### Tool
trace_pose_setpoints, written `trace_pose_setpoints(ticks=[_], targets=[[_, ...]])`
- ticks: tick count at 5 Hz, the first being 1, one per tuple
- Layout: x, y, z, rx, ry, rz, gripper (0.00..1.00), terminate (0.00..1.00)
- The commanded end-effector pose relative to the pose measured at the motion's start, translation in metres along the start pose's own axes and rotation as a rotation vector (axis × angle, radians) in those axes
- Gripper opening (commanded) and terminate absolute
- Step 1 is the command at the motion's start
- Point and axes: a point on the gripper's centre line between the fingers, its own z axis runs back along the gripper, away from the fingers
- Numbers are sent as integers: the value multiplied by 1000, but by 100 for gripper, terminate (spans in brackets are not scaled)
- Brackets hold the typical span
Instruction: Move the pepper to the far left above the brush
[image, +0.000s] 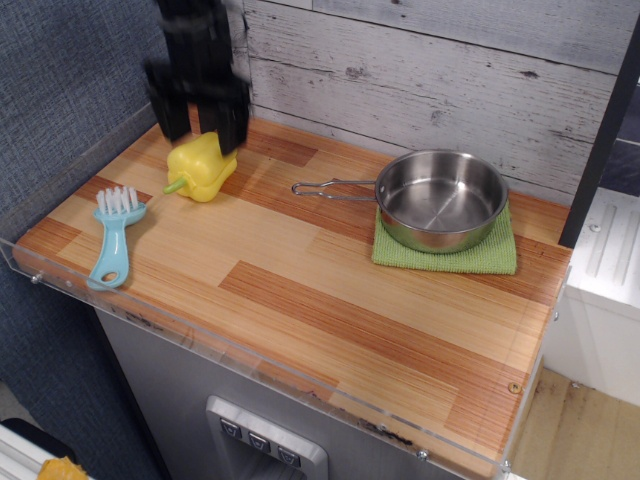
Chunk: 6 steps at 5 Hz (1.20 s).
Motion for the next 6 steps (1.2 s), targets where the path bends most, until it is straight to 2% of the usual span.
trace_pose_setpoints(ticks=[1,2,3,4,5,6], targets=[[-12,-44,92,55,-153,-40,100,0],[-29,-90,99,21,-178,-111,100,0],[-52,-137,89,6,-178,-191,100,0],[-76,-174,79,32,-111,-130,100,0],[-94,-166,74,59,-88,-42,100,0],[-100,-161,67,74,-42,8,100,0]])
